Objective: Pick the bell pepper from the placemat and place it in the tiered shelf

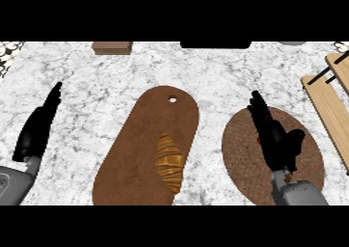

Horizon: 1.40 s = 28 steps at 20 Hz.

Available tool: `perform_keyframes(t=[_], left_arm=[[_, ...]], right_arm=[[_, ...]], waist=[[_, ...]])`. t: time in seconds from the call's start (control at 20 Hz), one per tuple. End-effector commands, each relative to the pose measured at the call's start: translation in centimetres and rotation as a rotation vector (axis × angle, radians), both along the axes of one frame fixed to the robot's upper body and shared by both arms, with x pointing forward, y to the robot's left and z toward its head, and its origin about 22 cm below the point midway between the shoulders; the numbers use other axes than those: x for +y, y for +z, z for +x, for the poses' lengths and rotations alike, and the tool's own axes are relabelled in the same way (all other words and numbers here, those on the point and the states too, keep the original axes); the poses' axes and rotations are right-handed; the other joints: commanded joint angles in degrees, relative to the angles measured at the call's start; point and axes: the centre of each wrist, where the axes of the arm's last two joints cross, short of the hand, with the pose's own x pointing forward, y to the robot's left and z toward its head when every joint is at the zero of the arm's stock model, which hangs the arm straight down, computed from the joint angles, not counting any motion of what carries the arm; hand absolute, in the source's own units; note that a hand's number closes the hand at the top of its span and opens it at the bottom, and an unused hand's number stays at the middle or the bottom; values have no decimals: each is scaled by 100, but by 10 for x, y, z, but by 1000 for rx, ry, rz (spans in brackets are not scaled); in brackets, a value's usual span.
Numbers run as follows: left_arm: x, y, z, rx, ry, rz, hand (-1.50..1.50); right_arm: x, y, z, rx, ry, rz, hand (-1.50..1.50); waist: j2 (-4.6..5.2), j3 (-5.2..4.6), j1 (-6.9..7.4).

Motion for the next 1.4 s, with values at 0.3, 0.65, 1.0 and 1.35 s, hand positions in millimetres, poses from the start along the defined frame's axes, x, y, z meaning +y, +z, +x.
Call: perform_keyframes(t=[0.3, 0.65, 1.0, 1.35], left_arm=[[-41, 35, 24, -123, -132, -342, 0], [-41, 31, 19, -102, -166, -420, 0], [-32, 23, 7, -97, -178, -412, 0], [-18, 18, 10, -87, -144, -417, 0]], right_arm=[[-110, 110, 58, -347, 158, -448, 150], [-156, 93, 79, -308, 557, 225, -150], [-200, 160, 83, -180, 820, -115, -150], [-151, 253, 59, -192, 889, -823, -150]], waist=[[-42, 63, 89], [-63, 114, 220], [-127, 92, 190], [-189, 92, 60]])
